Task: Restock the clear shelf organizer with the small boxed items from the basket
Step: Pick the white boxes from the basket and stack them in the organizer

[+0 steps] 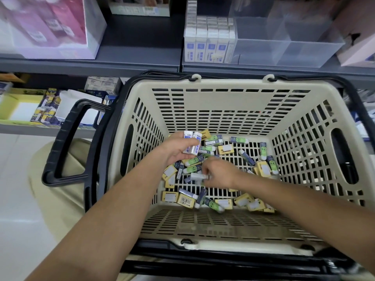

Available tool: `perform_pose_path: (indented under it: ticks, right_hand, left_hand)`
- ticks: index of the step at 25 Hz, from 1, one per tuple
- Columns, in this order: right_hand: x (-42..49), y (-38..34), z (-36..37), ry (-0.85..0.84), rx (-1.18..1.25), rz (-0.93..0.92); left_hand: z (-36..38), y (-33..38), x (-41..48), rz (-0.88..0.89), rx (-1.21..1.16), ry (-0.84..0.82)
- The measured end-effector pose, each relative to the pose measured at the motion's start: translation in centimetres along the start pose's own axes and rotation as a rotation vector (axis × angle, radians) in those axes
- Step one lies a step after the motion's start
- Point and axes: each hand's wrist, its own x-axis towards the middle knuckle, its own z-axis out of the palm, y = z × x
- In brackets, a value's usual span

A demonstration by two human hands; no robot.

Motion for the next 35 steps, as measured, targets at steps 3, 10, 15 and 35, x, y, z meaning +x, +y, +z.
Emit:
perform_pose_path:
  ticks: [3, 10, 15, 35]
  right_hand:
    - [-0.5, 1.0, -3.8, 0.078, 0.541, 0.083]
    - [-2.0, 0.9, -10.0, 0.230, 0.922, -0.029]
    - [-2.7, 0.7, -13.0, 0.274, 1.012, -0.120]
    - [-0.7, -0.6, -27.0, 0.616, 0.833, -0.192]
  left_hand:
    - [0.2, 0.1, -0.3, 0.018, 0.079, -0.026]
    - [0.4, 4.0, -2.6, 0.070, -0.050, -0.252]
    - [0.2, 6.5, -4.2, 0.046, -0.094, -0.279]
    - [-1.7, 15.9, -3.8, 0.663, -0.183, -0.008]
